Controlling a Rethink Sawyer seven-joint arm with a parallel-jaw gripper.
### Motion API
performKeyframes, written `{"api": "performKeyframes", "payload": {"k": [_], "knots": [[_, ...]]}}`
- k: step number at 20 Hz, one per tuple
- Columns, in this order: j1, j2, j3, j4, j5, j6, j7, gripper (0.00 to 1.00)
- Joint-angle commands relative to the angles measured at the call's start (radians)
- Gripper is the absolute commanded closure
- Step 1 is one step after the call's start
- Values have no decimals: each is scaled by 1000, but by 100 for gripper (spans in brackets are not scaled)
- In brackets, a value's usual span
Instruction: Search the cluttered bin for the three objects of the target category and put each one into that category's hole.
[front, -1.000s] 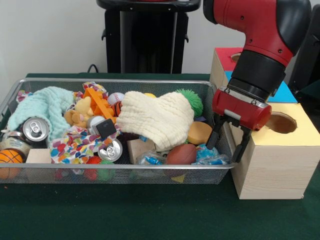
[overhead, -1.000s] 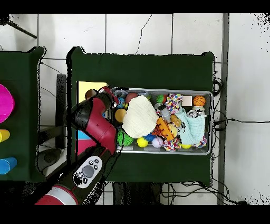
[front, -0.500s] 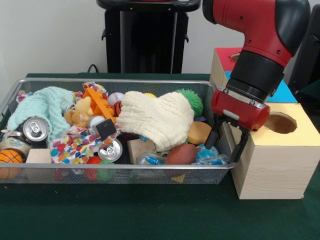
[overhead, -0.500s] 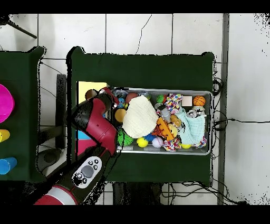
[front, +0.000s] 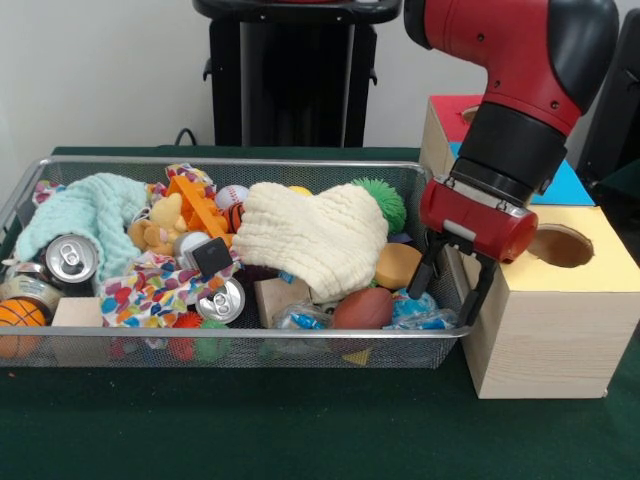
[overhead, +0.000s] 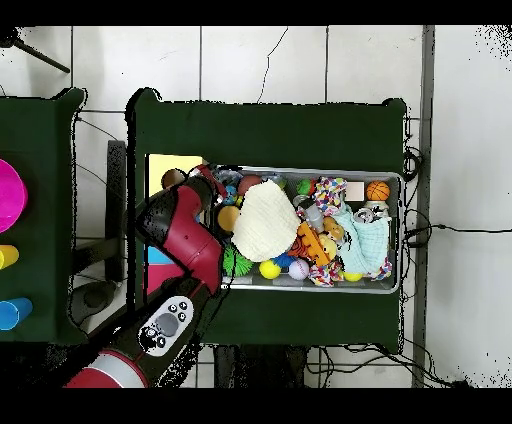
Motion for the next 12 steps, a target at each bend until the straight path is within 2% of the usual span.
{"api": "performKeyframes", "payload": {"k": [1, 5, 12], "knots": [[-24, 98, 123, -28, 49, 116, 322, 0], [-20, 111, 116, -34, 51, 131, 323, 0], [10, 174, 42, -77, 44, 220, 374, 0]]}}
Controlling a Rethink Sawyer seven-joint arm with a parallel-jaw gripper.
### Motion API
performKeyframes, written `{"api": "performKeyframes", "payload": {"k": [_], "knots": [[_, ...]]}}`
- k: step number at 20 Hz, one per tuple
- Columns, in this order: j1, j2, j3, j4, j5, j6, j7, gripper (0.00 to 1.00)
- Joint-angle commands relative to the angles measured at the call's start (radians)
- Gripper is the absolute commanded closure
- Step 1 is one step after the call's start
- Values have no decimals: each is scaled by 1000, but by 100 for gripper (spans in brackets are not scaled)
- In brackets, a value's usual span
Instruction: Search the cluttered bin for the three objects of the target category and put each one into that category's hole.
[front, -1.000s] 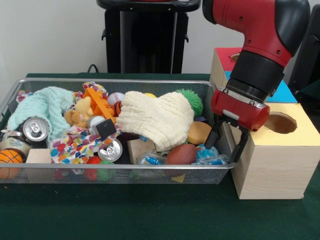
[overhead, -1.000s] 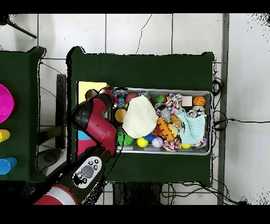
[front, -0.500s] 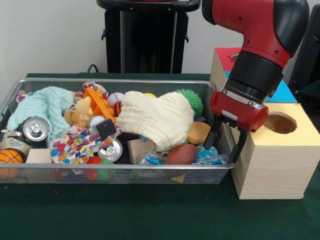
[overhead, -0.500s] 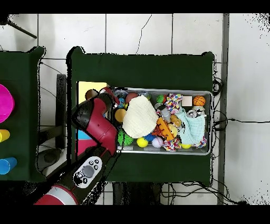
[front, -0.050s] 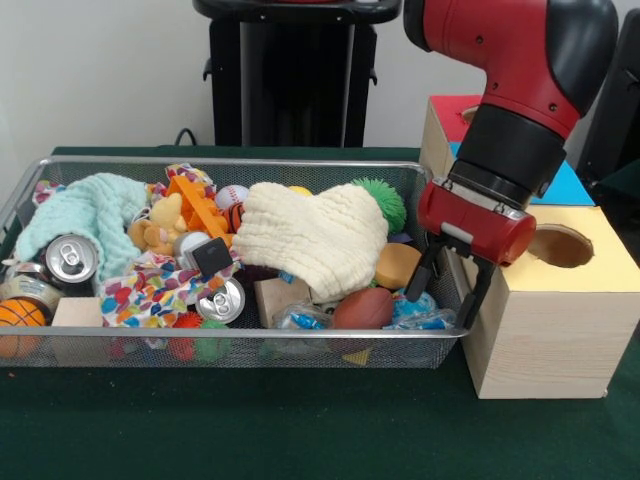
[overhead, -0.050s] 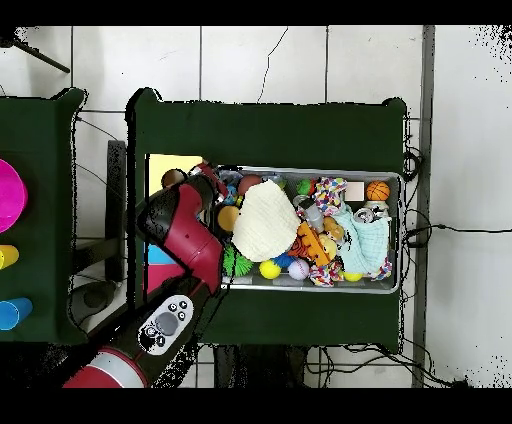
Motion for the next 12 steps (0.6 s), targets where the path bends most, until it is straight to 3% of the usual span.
{"api": "performKeyframes", "payload": {"k": [1, 4, 12], "knots": [[7, 162, 55, -66, 17, 219, 379, 0], [18, 197, 17, -93, -3, 264, 417, 0], [10, 198, 8, -106, -56, 316, 477, 0]]}}
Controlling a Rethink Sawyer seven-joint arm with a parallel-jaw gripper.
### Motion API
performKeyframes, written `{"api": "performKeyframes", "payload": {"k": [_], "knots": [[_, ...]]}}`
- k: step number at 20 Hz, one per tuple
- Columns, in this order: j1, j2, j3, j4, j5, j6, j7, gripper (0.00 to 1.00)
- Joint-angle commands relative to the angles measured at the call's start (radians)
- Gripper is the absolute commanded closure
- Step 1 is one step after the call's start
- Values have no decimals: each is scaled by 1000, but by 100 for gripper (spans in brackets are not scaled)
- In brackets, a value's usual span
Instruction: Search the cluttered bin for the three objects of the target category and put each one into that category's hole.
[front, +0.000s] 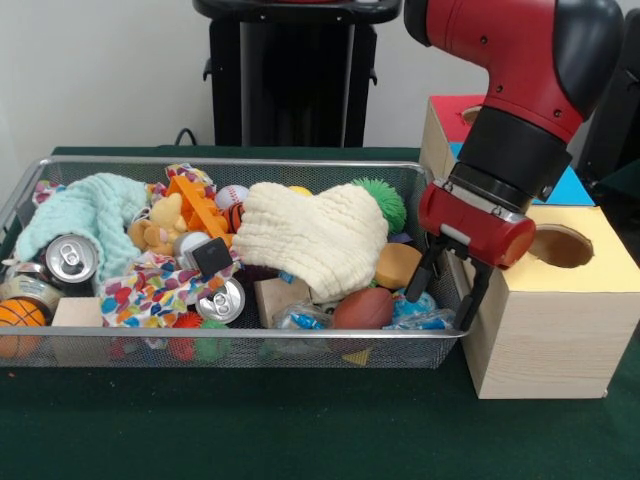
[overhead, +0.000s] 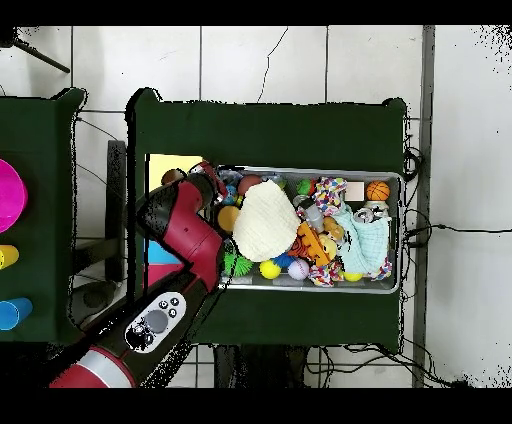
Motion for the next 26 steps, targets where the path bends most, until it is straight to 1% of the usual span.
{"api": "performKeyframes", "payload": {"k": [1, 8, 16, 18, 26], "knots": [[-14, 133, 104, -57, -59, 201, 335, 0], [-22, 113, 117, -46, -91, 218, 360, 0], [-28, 122, 108, -61, -113, 230, 375, 0], [-28, 126, 98, -69, -124, 252, 383, 0], [-38, 103, 126, -46, -136, 248, 367, 0]]}}
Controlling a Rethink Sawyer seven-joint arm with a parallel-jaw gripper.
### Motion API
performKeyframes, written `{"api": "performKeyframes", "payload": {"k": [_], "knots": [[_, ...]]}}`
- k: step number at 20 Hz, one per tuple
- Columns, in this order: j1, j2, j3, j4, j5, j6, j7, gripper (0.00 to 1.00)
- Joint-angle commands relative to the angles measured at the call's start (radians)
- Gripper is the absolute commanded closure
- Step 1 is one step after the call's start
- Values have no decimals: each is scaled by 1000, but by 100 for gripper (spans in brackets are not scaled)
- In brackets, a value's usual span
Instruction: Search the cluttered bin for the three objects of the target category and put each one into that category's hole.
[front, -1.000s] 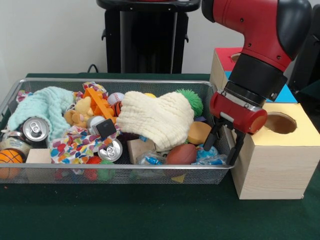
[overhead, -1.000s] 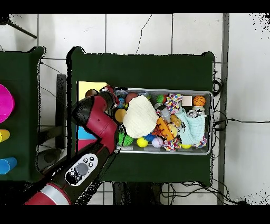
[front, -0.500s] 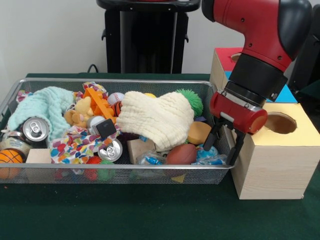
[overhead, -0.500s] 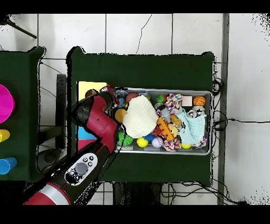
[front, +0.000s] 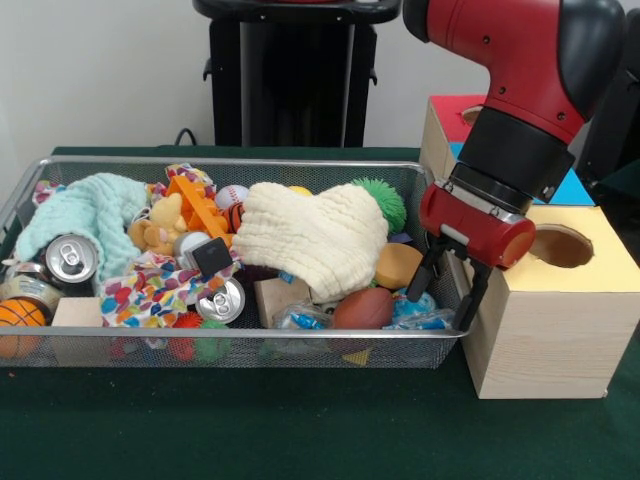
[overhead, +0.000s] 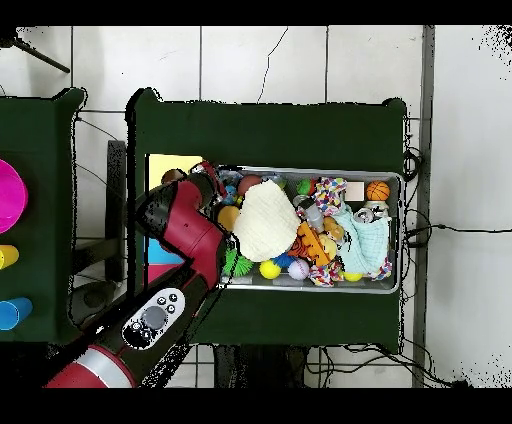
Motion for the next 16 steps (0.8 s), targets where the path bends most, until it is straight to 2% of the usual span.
{"api": "performKeyframes", "payload": {"k": [1, 9, 16], "knots": [[-33, 84, 165, -11, -72, 185, 248, 0], [-50, 33, 245, 54, -51, 104, 205, 0], [-52, 16, 268, 84, -53, 62, 197, 0]]}}
